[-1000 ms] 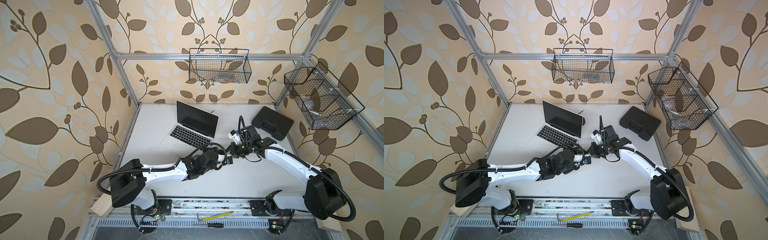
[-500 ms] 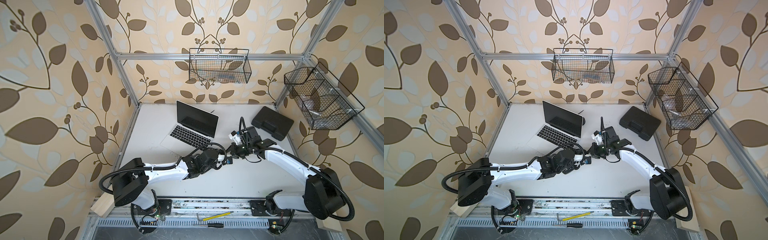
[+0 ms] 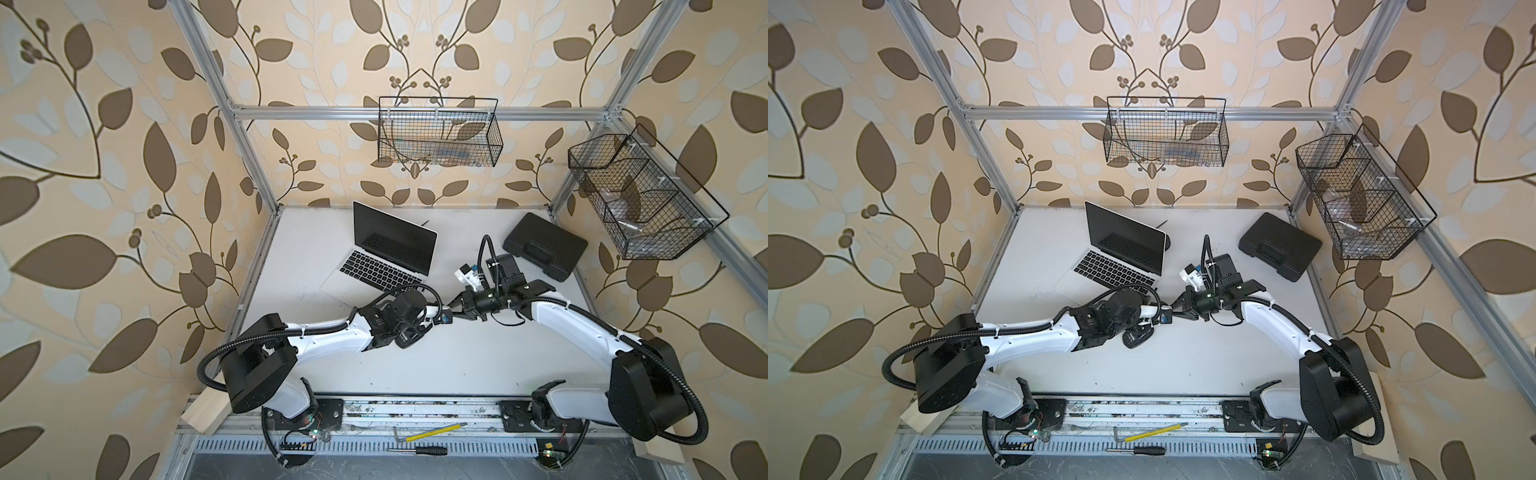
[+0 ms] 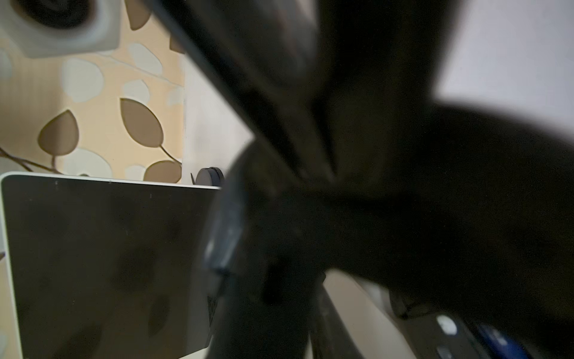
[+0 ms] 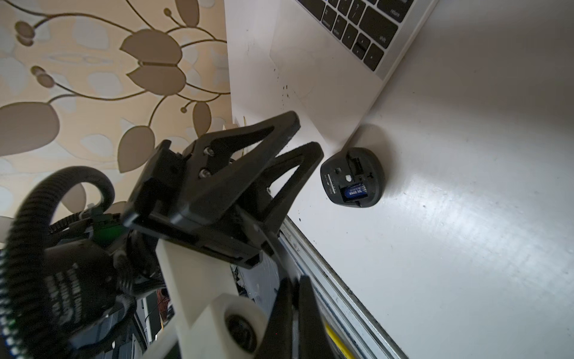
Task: Insert the wireless mouse receiver into the laptop
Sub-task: Pick up the lid from the center of the board.
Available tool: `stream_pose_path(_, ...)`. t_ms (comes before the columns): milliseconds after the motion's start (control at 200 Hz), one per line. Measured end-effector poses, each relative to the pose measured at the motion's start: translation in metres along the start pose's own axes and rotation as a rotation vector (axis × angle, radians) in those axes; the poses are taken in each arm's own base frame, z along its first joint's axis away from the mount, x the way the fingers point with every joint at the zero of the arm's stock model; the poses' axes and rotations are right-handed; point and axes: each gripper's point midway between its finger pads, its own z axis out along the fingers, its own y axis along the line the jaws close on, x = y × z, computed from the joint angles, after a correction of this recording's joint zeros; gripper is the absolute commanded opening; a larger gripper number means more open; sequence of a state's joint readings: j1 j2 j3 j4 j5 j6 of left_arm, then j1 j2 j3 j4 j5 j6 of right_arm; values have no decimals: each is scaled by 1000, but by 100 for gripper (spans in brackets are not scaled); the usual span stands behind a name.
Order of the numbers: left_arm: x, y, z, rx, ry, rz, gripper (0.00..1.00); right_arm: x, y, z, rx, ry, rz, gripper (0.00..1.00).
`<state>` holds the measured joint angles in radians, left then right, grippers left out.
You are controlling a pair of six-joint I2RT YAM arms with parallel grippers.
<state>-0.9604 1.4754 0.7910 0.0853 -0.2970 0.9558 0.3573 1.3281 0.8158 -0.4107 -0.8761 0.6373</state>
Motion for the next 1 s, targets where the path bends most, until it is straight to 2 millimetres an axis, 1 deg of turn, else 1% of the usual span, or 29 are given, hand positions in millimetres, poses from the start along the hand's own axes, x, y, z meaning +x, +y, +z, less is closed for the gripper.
stream_pose_path(75, 0, -2, 0, 7, -2, 10, 0, 1, 0, -1, -3, 6, -1, 0)
stream_pose_path(310, -3, -4, -3, 21, -25, -6, 0, 3, -1, -1, -5, 15, -5, 0)
stream_pose_path(420, -10, -1, -10, 22, -61, -42, 0, 3, -1, -1, -4, 15, -9, 0)
stream_pose_path(565, -17, -1, -15, 66, -98, -98, 0, 3, -2, -1, -3, 14, -5, 0)
stream_pose_path(570, -17, -1, -15, 69, -99, -101, 0, 3, -2, -1, -3, 14, -5, 0)
stream_pose_path(605, -17, -1, -15, 80, -102, -110, 26, 2, -2, -1, -3, 12, -4, 0)
stream_pose_path(620, -17, -1, -15, 84, -103, -113, 33, 2, -2, -2, -3, 11, -4, 0)
stream_pose_path(640, -16, -1, -15, 84, -103, -115, 37, 2, -2, -2, -4, 10, -3, 0)
stream_pose_path(680, -17, -1, -15, 91, -108, -125, 42, 1, -2, -2, -4, 9, -2, 0)
stream_pose_path(731, -15, 0, -15, 91, -106, -139, 53, 1, -2, -2, -5, 7, 0, 0)
stream_pose_path(821, -15, 2, -16, 82, -108, -152, 56, 1, -2, -2, -3, 7, 3, 0)
stream_pose_path(876, -16, 9, -18, 56, -109, -148, 61, 0, -3, -1, -1, 7, 5, 0)
stream_pose_path(1001, -19, 22, -25, 3, -127, -154, 63, 0, -6, 1, 5, 14, 15, 0)
